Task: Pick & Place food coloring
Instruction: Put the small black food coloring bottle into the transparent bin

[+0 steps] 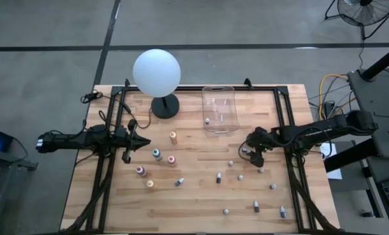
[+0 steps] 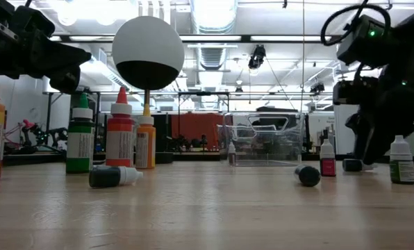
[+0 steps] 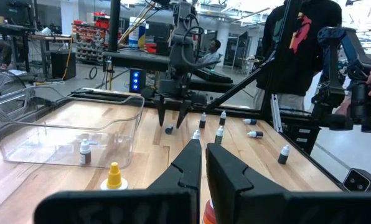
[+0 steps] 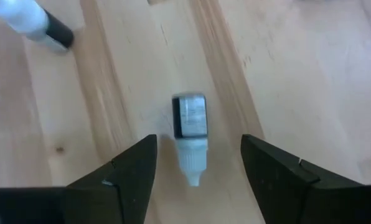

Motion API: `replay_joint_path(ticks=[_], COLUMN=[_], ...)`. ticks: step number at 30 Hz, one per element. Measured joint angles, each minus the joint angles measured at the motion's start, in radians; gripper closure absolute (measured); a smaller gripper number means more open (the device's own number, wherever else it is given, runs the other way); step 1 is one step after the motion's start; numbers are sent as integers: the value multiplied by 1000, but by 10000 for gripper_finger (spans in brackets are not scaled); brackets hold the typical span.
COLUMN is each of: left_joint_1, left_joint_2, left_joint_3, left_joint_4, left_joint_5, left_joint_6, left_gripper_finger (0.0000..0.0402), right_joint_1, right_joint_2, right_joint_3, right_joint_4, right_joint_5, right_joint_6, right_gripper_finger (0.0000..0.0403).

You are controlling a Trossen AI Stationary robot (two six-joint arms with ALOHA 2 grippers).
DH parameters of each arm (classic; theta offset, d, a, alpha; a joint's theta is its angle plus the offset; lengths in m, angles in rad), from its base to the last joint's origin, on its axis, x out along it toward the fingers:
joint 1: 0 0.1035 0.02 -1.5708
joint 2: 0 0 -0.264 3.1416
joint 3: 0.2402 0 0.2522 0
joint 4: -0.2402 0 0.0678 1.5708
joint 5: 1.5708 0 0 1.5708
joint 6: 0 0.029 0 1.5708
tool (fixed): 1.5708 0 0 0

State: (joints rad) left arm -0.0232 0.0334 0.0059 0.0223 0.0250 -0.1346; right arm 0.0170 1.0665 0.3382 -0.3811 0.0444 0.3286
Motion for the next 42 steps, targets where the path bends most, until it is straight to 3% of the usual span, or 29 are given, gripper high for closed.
replay_joint_path(ticks=[9, 32, 42], left_joint_1=[0, 0, 0], left_joint_2=[0, 0, 0], left_joint_3=[0, 0, 0], left_joint_4=[0, 0, 0], left_joint_5=[0, 0, 0], left_joint_6=[0, 0, 0], left_gripper_finger=[401, 401, 401], right_joint_1=[0, 0, 0], right_joint_2=[90, 54, 55], right_joint_3=[5, 4, 3], right_joint_4=[61, 3, 5], right_joint_5=[8, -19, -12], right_joint_6=[-19, -15, -16], right_gripper_finger=[177, 180, 214])
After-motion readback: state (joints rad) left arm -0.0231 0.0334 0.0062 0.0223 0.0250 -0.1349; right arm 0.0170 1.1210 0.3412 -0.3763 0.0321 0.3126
